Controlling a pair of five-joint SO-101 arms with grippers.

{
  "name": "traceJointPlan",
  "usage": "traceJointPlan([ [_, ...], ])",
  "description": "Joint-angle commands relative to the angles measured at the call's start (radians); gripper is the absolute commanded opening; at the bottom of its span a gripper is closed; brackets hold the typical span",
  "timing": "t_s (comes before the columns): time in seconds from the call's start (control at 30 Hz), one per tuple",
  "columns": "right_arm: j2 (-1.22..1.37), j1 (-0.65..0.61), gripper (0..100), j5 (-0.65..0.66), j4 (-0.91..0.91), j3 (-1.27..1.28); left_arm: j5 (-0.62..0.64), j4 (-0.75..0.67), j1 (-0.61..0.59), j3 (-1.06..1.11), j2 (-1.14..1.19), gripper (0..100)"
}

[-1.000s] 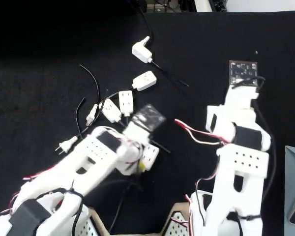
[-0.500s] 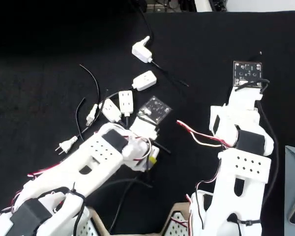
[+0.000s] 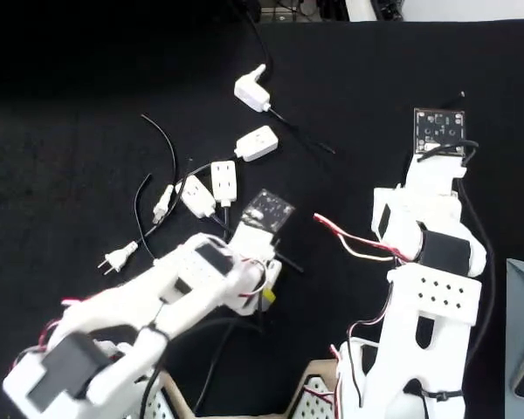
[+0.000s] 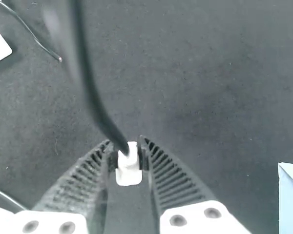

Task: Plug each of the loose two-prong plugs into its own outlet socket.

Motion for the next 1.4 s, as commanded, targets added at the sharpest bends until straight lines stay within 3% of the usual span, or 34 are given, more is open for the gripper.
traceJointPlan([
  [0.0,-0.022,0.006,1.1,0.003,0.003,-0.041,0.009,0.054,0.012,-0.14,0.097,22],
  [0.13,-0.022,0.006,1.1,0.003,0.003,-0.039,0.008,0.1,0.015,-0.205,0.158,10],
  [0.23,-0.022,0.006,1.1,0.003,0.003,-0.039,-0.002,0.106,0.013,-0.208,0.153,6],
  [0.43,-0.022,0.006,1.1,0.003,0.003,-0.038,-0.19,0.233,-0.013,-0.222,-0.003,3],
  [0.67,-0.025,-0.043,1.1,0.005,0.003,-0.018,-0.37,0.408,-0.237,-0.312,-0.138,4],
  [0.83,-0.024,-0.058,1.1,0.0,0.003,-0.018,-0.543,0.399,-0.354,-0.3,-0.081,4],
  [1.0,-0.025,-0.115,1.1,-0.003,0.005,0.004,-0.624,0.29,-0.409,-0.298,0.054,4],
  [1.07,-0.025,-0.147,1.1,-0.003,0.003,0.018,-0.634,0.261,-0.407,-0.302,0.115,5],
  [1.23,-0.021,-0.206,1.1,-0.003,0.003,0.028,-0.575,0.252,-0.409,-0.308,0.189,25],
  [1.37,-0.021,-0.269,1.1,-0.003,0.003,0.051,-0.555,0.265,-0.464,-0.343,0.172,28],
])
